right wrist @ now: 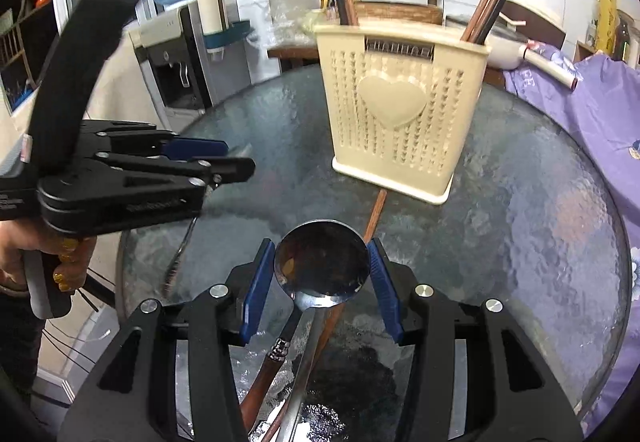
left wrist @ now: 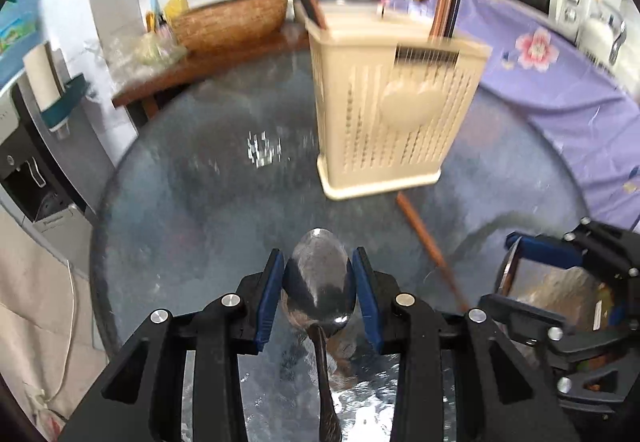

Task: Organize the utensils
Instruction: 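Carry both held spoons up over the cream holder, then lower the spoons into the holder and open both tools, then move the right tool down and grasp the wooden chopstick on the table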

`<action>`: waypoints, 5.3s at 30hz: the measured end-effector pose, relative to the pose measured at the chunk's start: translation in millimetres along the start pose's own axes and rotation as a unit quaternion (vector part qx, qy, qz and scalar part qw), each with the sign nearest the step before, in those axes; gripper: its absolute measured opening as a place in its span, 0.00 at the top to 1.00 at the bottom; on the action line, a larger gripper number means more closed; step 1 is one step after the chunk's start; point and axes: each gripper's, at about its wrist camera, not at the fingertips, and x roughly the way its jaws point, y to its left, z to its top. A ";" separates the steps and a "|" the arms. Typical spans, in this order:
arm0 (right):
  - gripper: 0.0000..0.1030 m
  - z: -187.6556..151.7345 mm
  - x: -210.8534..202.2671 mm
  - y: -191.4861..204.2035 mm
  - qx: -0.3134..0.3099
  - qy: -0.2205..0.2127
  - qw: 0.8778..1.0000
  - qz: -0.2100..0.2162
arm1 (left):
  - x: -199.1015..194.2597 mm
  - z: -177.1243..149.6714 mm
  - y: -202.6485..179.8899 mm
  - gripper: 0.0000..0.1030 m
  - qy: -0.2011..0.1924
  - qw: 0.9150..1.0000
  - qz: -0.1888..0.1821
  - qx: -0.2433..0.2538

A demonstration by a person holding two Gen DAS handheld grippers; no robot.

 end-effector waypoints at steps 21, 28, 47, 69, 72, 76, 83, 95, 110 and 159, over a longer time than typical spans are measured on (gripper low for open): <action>0.54 19.5 -35.4 5.1 -0.025 -0.044 0.999 0.014 | -44.9 4.1 -14.8 0.67 -0.080 0.996 -0.019 -0.026; 0.54 32.2 -43.2 6.4 -0.036 -0.056 0.998 0.005 | -55.9 14.8 -16.4 0.67 -0.105 0.994 -0.026 -0.035; 0.54 143.1 -97.4 -26.7 -0.041 -0.152 0.985 -0.076 | -111.6 116.6 -13.7 0.67 -0.276 0.956 0.006 -0.096; 0.54 168.1 -27.3 -52.1 -0.066 -0.206 0.955 -0.202 | -26.5 137.6 -14.1 0.67 -0.293 0.946 0.054 -0.129; 0.54 155.4 -18.9 -47.0 -0.075 -0.202 0.955 -0.206 | -19.5 129.5 -14.9 0.67 -0.285 0.949 0.051 -0.128; 0.54 144.2 -10.8 -45.8 -0.076 -0.194 0.956 -0.206 | -12.6 118.1 -13.4 0.67 -0.275 0.952 0.044 -0.131; 0.54 130.8 0.7 -51.3 -0.074 -0.173 0.962 -0.198 | 1.0 103.4 -11.5 0.67 -0.250 0.959 0.037 -0.127; 0.33 117.5 -0.8 -56.6 -0.085 -0.186 0.959 -0.198 | -3.6 93.2 -12.1 0.60 -0.240 0.964 0.024 -0.112; 0.16 69.2 -51.1 -50.2 -0.056 -0.201 0.965 -0.159 | -50.8 26.2 5.2 0.18 -0.225 0.965 0.025 -0.130; 0.06 -71.6 -27.3 -114.2 0.128 -0.018 0.989 -0.069 | 57.2 -50.7 -95.4 0.45 0.014 0.998 -0.012 -0.054</action>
